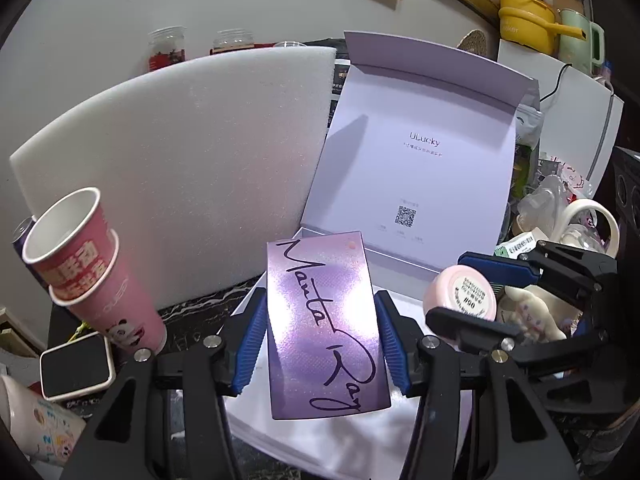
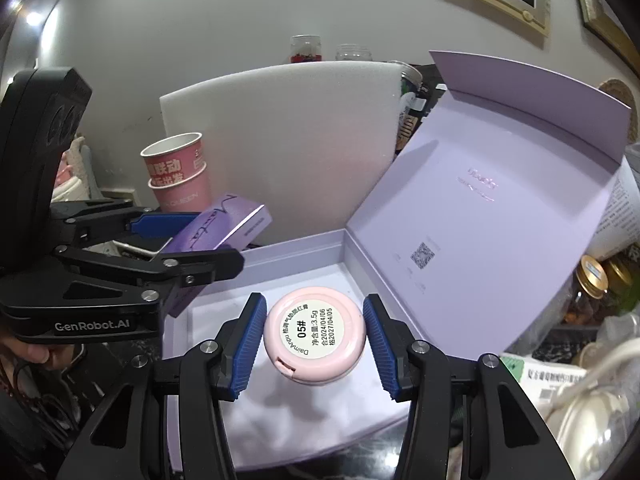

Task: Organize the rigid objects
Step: 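Carry the purple card and pink compact over the lavender box with both grippers, then lower the card and compact into the box and open both grippers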

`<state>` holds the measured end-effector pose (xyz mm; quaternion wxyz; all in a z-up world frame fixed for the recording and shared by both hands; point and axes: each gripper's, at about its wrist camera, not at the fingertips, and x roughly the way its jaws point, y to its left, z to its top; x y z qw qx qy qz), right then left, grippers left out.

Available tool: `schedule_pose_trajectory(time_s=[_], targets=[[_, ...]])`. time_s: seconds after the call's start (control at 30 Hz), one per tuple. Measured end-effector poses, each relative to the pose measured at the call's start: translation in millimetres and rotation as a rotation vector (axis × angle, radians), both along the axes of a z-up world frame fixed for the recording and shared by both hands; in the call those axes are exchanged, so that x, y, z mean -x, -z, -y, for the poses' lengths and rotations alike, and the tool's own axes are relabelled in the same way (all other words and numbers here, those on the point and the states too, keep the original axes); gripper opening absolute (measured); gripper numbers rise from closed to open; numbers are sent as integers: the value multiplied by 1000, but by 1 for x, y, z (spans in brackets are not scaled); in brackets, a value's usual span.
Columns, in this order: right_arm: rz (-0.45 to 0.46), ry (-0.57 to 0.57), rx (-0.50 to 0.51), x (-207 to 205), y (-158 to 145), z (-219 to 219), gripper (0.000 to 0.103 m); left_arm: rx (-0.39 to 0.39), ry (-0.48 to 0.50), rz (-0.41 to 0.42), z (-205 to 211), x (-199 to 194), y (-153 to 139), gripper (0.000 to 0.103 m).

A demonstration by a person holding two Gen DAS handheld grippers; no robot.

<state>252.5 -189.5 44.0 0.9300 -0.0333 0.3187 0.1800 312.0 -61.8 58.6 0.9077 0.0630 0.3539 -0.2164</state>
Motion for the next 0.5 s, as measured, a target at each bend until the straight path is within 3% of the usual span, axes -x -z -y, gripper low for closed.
schedule_pose_trajectory(time_s=[0.3, 0.47, 0.5], targets=[[-48, 15, 18, -27, 19, -7, 50, -12, 16, -95, 2, -32, 28, 52], [-88, 36, 29, -39, 34, -8, 50, -63, 5, -100, 2, -37, 40, 52], [-71, -10, 21, -41, 36, -9, 50, -70, 3, -102, 2, -38, 42, 52]])
